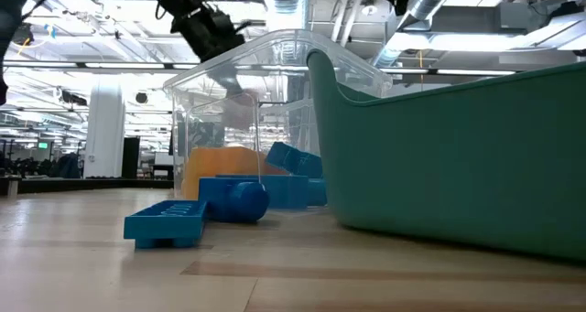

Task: Pick & Place Toys
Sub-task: Put the orange deck of cards into the yellow bin

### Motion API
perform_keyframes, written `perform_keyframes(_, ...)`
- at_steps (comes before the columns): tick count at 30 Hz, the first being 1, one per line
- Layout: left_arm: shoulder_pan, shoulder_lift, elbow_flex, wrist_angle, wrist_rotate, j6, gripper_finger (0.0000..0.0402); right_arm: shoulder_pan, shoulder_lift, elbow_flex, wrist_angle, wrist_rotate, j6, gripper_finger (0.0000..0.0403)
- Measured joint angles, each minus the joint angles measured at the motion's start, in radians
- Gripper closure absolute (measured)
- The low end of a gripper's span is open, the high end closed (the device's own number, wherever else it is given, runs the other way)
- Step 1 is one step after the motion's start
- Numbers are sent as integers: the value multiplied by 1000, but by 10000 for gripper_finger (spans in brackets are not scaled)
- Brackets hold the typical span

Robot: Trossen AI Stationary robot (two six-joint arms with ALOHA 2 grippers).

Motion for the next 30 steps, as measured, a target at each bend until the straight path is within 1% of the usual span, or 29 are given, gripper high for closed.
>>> perform_keyframes(3,24,23,-4,-26,53,8,341,-17,5,0,75,62,57,154)
perform_keyframes(7,69,-13,-118,45,111,11,341,-28,8,0,108,123,72,154)
perform_keyframes(10,94,-67,-247,148,119,11,341,-27,8,0,109,171,75,154)
perform_keyframes(12,96,-97,-351,248,114,11,341,-27,8,0,111,193,74,154)
perform_keyframes(16,91,-159,-515,517,129,-1,341,-42,13,0,132,192,74,154)
perform_keyframes(18,92,-160,-569,583,129,-21,341,-55,14,0,133,191,79,154)
perform_keyframes(23,99,-160,-629,663,121,-23,341,-76,14,0,154,191,106,154)
perform_keyframes(25,105,-159,-645,663,124,-22,341,-78,14,0,155,190,108,154)
perform_keyframes(30,107,-123,-650,709,125,-17,341,-80,14,0,150,190,115,154)
